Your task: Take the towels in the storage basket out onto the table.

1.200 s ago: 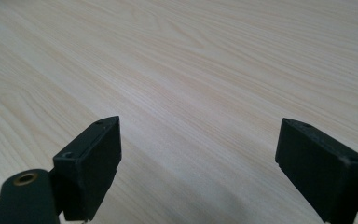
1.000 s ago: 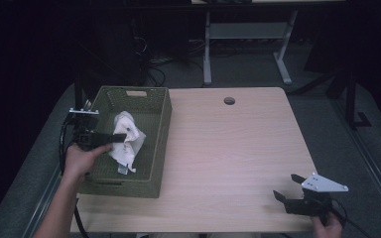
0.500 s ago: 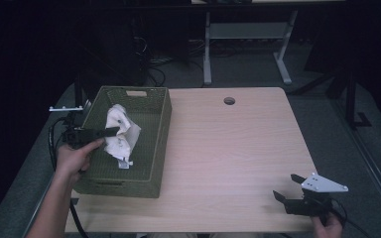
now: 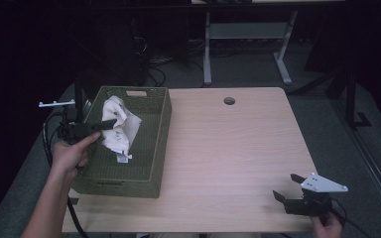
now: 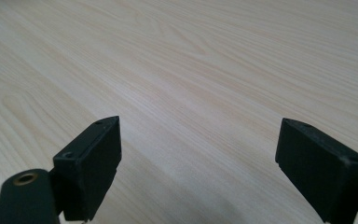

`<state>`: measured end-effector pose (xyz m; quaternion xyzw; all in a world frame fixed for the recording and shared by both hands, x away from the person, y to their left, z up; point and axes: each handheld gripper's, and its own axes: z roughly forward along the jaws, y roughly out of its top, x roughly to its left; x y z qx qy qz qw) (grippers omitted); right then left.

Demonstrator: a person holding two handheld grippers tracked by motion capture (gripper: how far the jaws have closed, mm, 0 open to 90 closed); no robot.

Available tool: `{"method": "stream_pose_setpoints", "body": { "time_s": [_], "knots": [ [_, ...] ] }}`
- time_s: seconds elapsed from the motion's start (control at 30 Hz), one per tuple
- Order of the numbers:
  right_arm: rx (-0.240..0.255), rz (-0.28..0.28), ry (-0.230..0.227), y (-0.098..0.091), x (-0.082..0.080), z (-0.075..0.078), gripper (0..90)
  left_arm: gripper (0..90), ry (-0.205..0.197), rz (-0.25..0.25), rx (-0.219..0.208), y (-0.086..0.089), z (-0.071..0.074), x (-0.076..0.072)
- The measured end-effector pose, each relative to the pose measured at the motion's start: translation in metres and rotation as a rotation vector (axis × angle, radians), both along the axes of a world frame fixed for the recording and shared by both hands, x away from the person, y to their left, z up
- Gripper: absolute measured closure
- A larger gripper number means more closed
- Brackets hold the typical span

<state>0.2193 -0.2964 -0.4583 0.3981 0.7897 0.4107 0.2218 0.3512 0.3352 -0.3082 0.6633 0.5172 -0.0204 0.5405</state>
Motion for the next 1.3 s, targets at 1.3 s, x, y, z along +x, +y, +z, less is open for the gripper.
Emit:
{"method": "stream_pose_setpoints", "body": {
  "time_s": [1.3],
  "knots": [
    [0.009,0.0,-0.012,-0.003,-0.001,0.001,14.0,77.3,-0.073,-0.125,-0.042,-0.067,0.034,0.007]
  ]
}}
